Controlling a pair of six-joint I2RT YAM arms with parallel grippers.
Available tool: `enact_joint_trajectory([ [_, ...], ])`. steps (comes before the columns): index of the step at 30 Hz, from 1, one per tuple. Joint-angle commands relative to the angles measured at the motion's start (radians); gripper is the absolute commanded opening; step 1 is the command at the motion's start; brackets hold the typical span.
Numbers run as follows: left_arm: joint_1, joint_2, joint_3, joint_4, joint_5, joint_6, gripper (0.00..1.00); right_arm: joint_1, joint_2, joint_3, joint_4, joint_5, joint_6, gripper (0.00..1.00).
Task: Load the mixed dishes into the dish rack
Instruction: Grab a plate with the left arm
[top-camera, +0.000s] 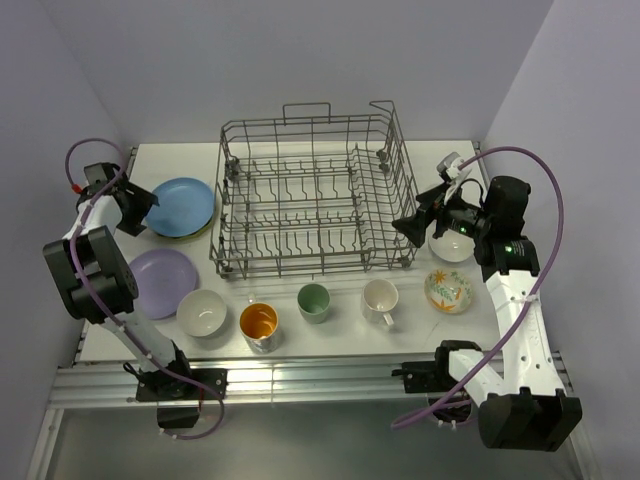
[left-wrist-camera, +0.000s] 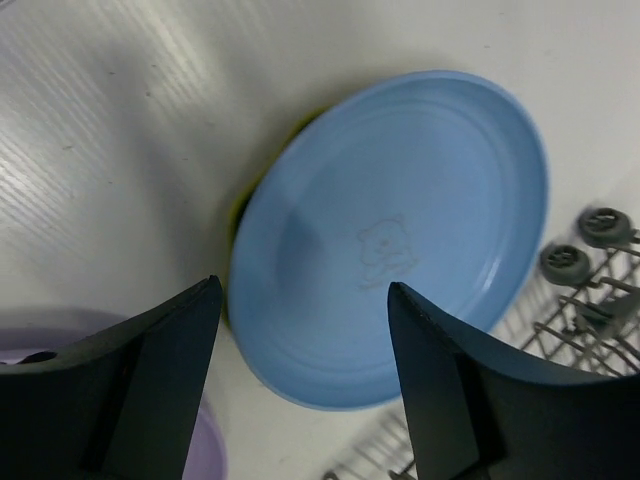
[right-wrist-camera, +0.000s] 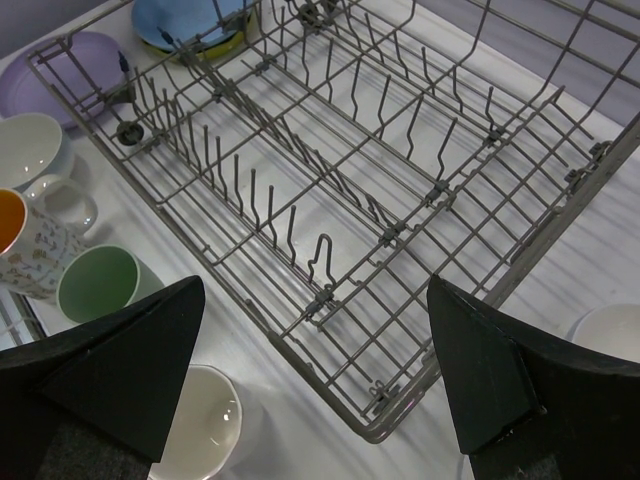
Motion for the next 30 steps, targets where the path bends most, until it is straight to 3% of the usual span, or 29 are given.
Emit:
enact_joint_trajectory([
  [1, 0.0, 0.009, 0.042, -0.028, -0.062, 0.065, 0.73, -0.003, -0.013, -0.007, 0.036, 0.008, 0.011, 1.0],
  [8, -0.003, 0.083, 0.095, -0.043, -0.074, 0.148, 0.59, -0.001, -0.009, -0.011, 0.042, 0.014, 0.016, 1.0],
  [15, -0.01, 0.178, 0.195, -0.089, -0.074, 0.2, 0.55, -0.003, -0.003, -0.015, 0.048, 0.028, 0.016, 1.0],
  [30, -0.018, 0.226, 0.218, -0.091, -0.048, 0.206, 0.42, -0.003, -0.001, -0.015, 0.047, 0.047, 0.013, 1.0],
])
